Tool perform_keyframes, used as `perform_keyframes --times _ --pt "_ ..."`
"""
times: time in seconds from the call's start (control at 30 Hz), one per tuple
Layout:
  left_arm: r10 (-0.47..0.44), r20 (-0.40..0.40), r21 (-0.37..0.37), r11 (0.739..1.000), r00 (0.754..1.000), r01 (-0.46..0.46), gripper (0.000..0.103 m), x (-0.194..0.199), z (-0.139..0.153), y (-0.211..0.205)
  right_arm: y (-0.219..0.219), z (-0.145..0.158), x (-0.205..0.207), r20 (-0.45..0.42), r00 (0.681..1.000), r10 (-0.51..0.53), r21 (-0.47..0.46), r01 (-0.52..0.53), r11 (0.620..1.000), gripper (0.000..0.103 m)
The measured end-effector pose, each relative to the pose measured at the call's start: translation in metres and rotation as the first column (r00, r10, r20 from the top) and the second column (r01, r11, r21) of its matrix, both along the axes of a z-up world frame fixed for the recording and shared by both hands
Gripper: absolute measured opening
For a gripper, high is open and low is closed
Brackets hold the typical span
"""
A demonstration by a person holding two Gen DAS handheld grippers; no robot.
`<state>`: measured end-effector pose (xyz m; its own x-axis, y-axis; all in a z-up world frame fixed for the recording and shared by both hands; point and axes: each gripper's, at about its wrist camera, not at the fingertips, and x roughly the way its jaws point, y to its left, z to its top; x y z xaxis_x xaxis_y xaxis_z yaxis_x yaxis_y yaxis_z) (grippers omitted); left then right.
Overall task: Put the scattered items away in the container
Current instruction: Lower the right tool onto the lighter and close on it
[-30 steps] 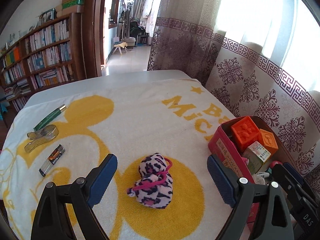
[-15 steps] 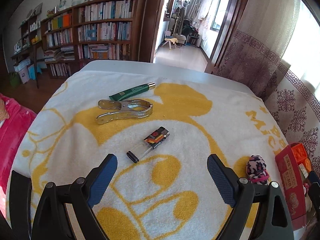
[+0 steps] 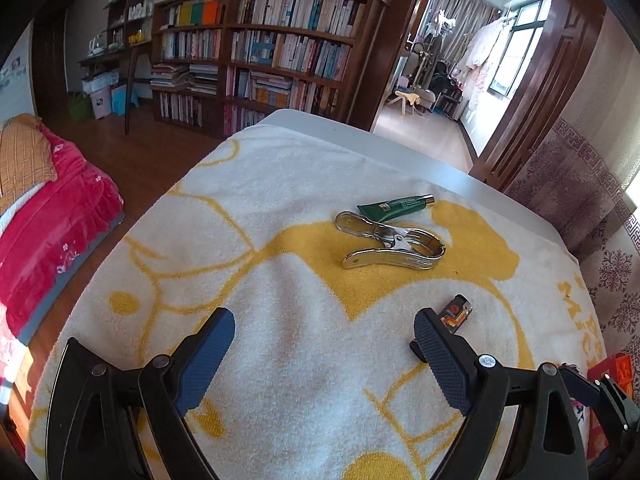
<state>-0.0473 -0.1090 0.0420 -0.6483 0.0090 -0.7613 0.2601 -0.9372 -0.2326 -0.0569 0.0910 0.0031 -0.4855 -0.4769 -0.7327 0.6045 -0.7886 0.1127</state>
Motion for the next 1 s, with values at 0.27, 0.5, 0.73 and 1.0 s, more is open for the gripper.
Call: perform_keyframes --times 0.27,0.5,0.73,1.0 --pt "0.037 0.040 0.062 0.997 0.998 -0.040 0.093 -0.002 -0.019 -0.013 -0.033 -0.031 -0.050 0.073 0.995 0.070 0.100 -0.077 0.992 0.083" --pt "0.056 0.058 0.075 0.995 0.997 -0.060 0.093 -0.003 -0.026 -0.014 -0.054 -0.033 -0.071 0.061 0.988 0.144 0.135 -0.151 0.979 0.083" --pt "0.043 0.071 0.056 0.997 0.997 -0.047 0.093 -0.006 -0.030 -0.007 -0.059 -0.035 -0.083 0.078 0.984 0.158 0.106 -0.166 0.980 0.084" --pt "0.044 0.082 0.053 0.997 0.996 -0.048 0.093 -0.007 -0.034 -0.007 -0.064 -0.040 -0.075 0.005 0.979 0.202 0.188 -0.199 0.962 0.087"
